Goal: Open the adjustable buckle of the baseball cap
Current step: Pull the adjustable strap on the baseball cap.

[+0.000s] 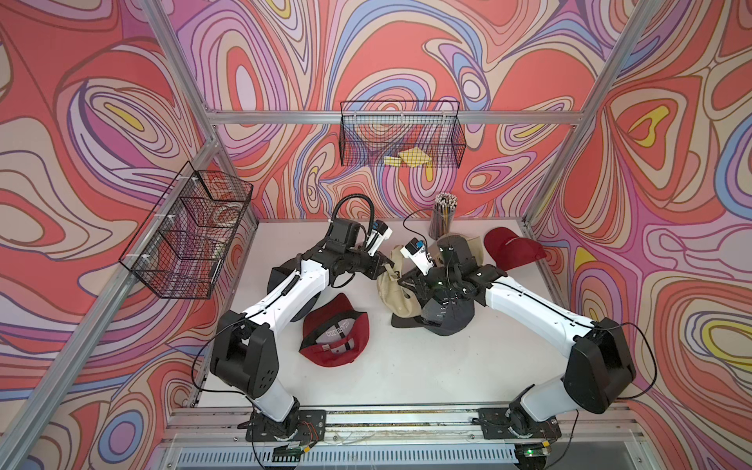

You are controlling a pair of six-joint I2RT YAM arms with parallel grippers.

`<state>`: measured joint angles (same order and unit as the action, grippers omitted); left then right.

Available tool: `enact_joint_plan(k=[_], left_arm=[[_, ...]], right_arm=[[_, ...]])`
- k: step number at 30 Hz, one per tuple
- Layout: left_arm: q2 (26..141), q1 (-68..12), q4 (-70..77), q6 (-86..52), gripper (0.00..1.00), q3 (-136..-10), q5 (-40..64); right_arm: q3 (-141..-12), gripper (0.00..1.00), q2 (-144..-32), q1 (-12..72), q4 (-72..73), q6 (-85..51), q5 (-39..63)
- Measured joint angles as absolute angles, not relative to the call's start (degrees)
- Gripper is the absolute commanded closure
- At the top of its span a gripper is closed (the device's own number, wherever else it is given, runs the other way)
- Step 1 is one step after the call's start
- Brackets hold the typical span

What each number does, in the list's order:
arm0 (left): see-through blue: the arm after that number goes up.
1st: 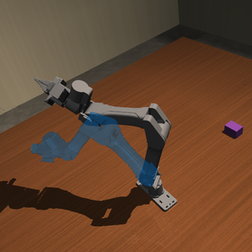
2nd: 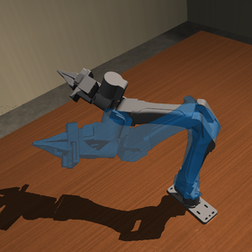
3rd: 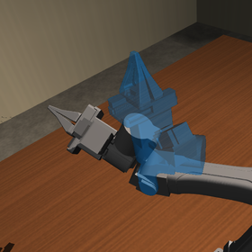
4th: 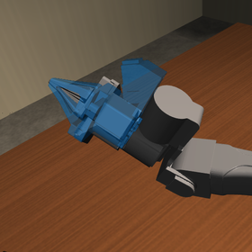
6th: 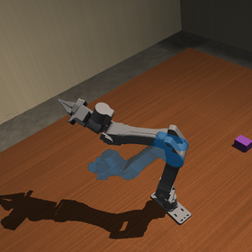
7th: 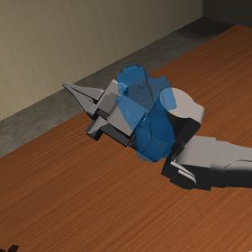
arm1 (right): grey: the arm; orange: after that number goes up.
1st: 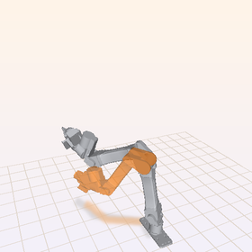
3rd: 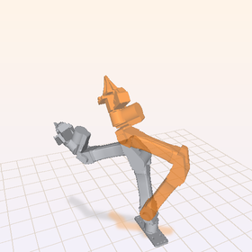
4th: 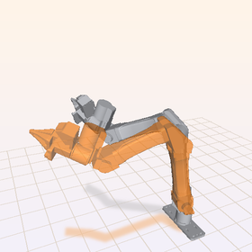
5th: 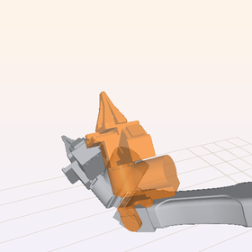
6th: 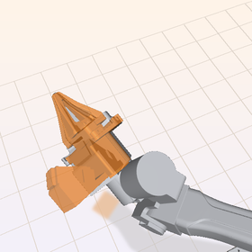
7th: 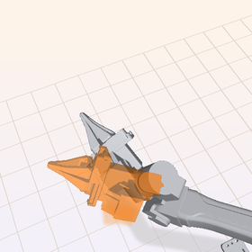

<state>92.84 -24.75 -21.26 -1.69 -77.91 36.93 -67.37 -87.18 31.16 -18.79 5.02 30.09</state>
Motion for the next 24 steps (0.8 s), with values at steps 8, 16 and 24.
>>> enact_joint_plan(k=[8,16,24], left_arm=[[92.8,-24.8,-21.5,-1.6,0.79,-78.0,36.6],[92.9,-22.6,-22.3,-0.5,0.53,-79.9,36.7],[93.2,-19.0,-22.7,1.7,0.46,-79.9,39.4]], right_arm=[[-67.4,1.00,-87.9,31.1,-18.7,5.0,31.6],[-68.5,1.00,-87.9,31.1,-18.0,4.6,32.5],[-73.1,1.00,-88.8,30.8,-18.0,5.6,33.5]])
